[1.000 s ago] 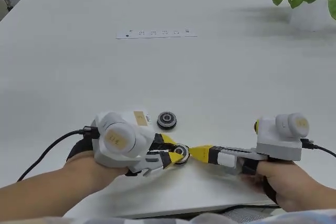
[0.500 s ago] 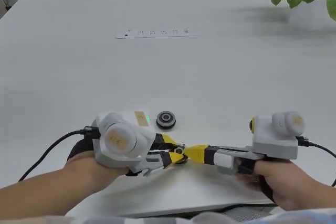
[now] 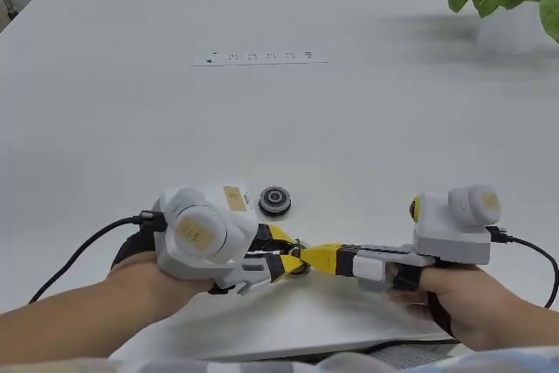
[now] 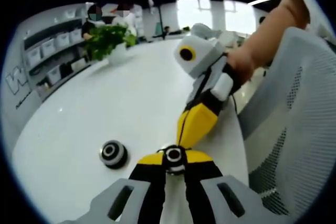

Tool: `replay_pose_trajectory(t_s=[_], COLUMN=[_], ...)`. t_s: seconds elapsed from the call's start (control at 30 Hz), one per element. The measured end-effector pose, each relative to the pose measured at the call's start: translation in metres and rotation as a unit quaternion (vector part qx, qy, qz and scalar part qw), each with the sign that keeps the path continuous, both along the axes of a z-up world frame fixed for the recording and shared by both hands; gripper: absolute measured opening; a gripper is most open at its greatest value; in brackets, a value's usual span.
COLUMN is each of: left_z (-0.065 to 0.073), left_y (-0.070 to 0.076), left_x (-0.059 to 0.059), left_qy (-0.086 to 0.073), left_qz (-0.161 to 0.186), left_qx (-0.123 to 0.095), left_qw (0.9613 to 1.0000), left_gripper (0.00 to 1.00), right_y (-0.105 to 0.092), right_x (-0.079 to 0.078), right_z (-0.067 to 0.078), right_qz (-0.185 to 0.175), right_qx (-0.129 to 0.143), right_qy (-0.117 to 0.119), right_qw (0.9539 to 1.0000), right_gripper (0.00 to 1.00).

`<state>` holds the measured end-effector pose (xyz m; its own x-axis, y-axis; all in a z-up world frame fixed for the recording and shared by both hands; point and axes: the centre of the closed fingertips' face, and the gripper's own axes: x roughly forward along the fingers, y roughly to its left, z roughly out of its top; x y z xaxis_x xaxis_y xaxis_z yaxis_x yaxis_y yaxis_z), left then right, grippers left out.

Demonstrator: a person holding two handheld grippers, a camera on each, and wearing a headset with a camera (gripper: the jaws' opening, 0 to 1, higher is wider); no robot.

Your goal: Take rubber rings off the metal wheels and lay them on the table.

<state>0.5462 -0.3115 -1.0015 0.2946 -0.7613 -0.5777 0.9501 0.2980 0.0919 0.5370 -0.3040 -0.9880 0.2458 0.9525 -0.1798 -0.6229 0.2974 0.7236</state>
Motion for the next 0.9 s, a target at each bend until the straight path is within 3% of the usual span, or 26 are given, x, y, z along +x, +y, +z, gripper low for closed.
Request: replay_pose_trajectory(t_s=[0.23, 0.6, 0.9], left_z=[0.0, 0.0, 0.002], left_y=[0.0, 0.0, 0.001], left_x=[0.0, 0.0, -0.001], left_qy=[0.003, 0.006, 0.011], left_qz=[0.002, 0.003, -0.008], left_qx=[-0.003, -0.003, 0.005], left_qw=[1.0, 1.0, 0.9999], left_gripper=[0.13, 0.14, 0.16], right_y=[-0.001, -0.009, -0.009], right_x=[-0.004, 0.01, 0.01], right_z=[0.004, -0.007, -0.008], right_qz=[0.016, -0.028, -0.029], right_qx=[0.021, -0.012, -0.018], right_qy=[0.012, 0.013, 0.009], right_qw=[0.9996, 0.9994, 0.9994], right_gripper=[0.0, 0.0, 0.0])
